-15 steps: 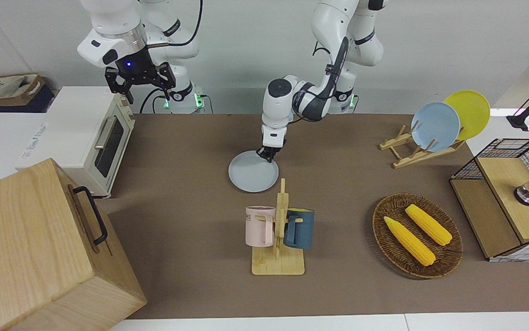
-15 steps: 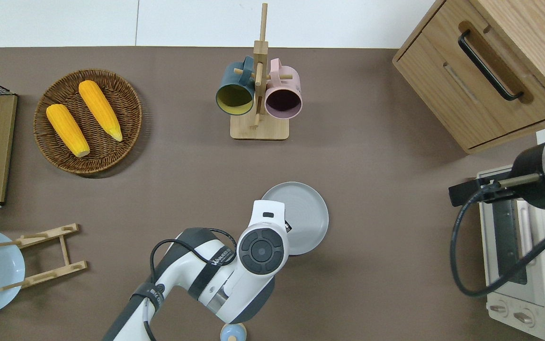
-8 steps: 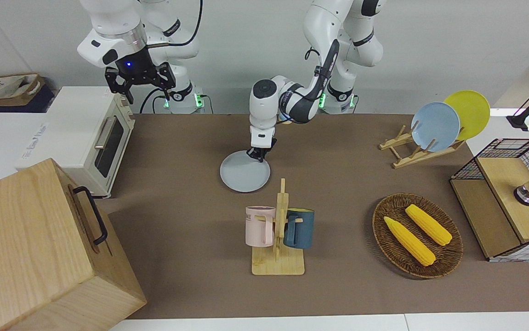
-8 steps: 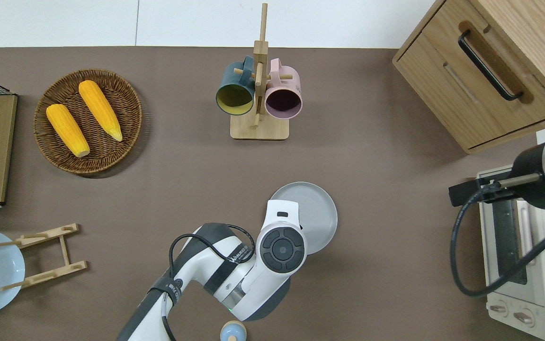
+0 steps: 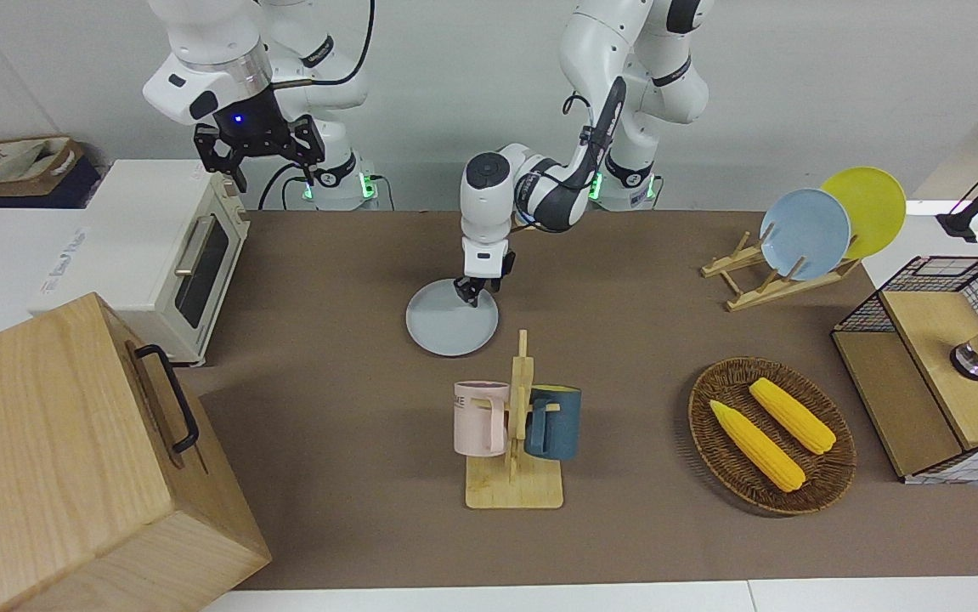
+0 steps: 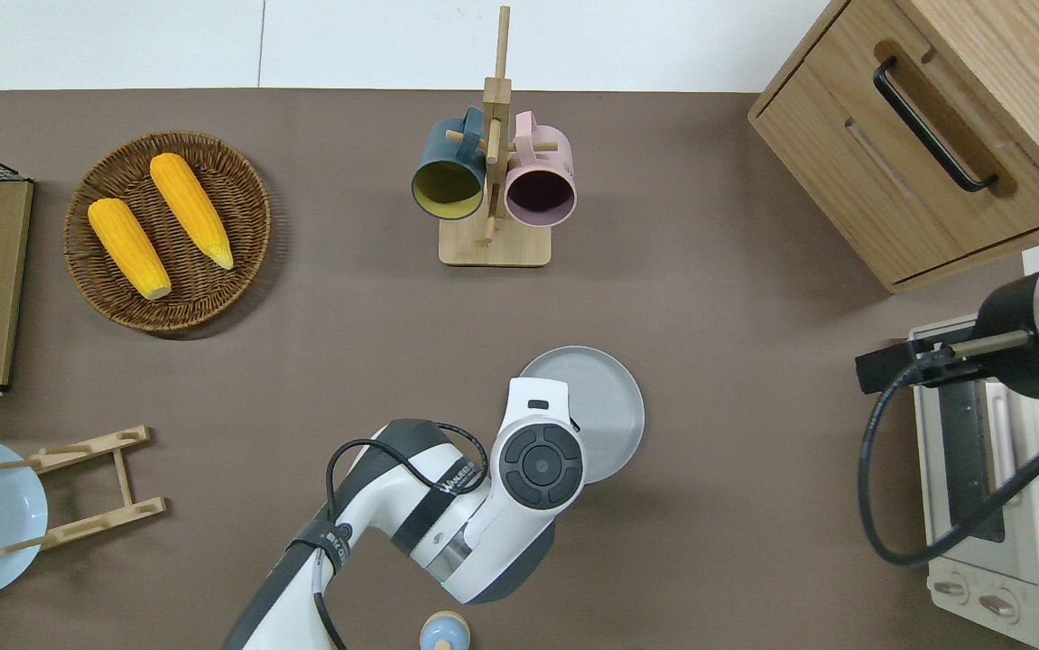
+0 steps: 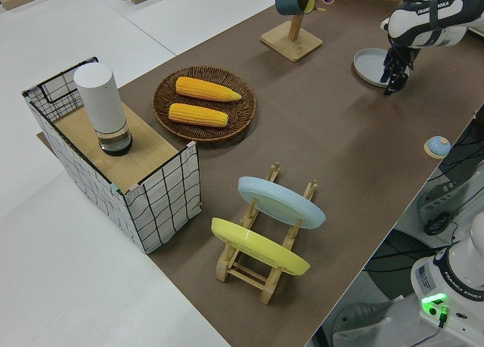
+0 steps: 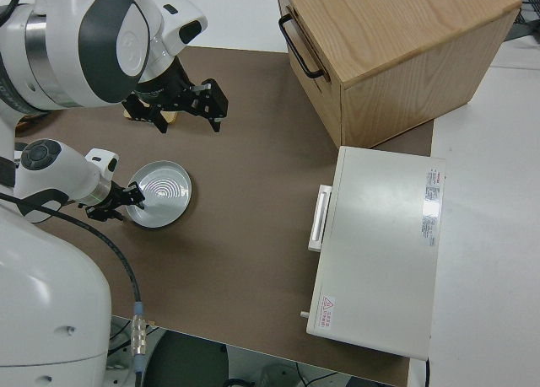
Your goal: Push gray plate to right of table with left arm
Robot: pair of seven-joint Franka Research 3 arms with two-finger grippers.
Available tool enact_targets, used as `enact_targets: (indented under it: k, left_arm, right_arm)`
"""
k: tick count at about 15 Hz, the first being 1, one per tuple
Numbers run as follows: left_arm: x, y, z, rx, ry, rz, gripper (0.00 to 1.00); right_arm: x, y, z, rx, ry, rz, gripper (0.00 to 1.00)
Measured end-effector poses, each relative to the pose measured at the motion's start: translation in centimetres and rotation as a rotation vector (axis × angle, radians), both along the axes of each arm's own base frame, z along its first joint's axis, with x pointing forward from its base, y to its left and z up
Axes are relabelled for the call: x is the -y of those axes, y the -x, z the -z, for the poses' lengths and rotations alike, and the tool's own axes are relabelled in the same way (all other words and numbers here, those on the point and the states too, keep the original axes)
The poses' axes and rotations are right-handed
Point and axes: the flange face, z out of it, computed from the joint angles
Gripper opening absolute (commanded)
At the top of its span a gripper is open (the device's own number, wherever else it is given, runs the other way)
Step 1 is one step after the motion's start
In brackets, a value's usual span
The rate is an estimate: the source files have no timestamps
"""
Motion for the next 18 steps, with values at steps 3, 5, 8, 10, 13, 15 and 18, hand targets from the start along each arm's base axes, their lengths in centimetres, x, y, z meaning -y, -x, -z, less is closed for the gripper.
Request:
enact_targets:
  k: [3,5,8,10,13,15,18]
  left_arm:
    - [0.0,-0.2,-0.2,-0.003,-0.004,-0.002,1.0]
    - [0.1,-0.4,-0.7,-0.01,-0.012,-0.003,1.0]
    - [-0.5,-1.0,-2.7,-0.017,-0.025,0.0,1.0]
    - [-1.8,-1.6,-5.1,-0.023,-0.037,0.036,1.0]
    - [-5.4,-3.0,-9.8,-0.021,-0.045,0.093,1.0]
    - [-8.7,-3.9,-13.3,-0.036,-0.057,0.151,1.0]
    - [-13.6,-5.8,-17.8,-0.064,-0.065,0.205,1.0]
  right_arm:
    - [0.0,0.0,0.0,0.0,0.0,0.0,0.983]
    - [0.0,0.0,0.0,0.0,0.0,0.0,0.983]
    - [0.0,0.0,0.0,0.0,0.0,0.0,0.983]
    - [0.0,0.0,0.0,0.0,0.0,0.0,0.983]
    - [0.0,0.0,0.0,0.0,0.0,0.0,0.983]
    - [0.0,0.0,0.0,0.0,0.0,0.0,0.983]
    - [0.0,0.0,0.0,0.0,0.0,0.0,0.983]
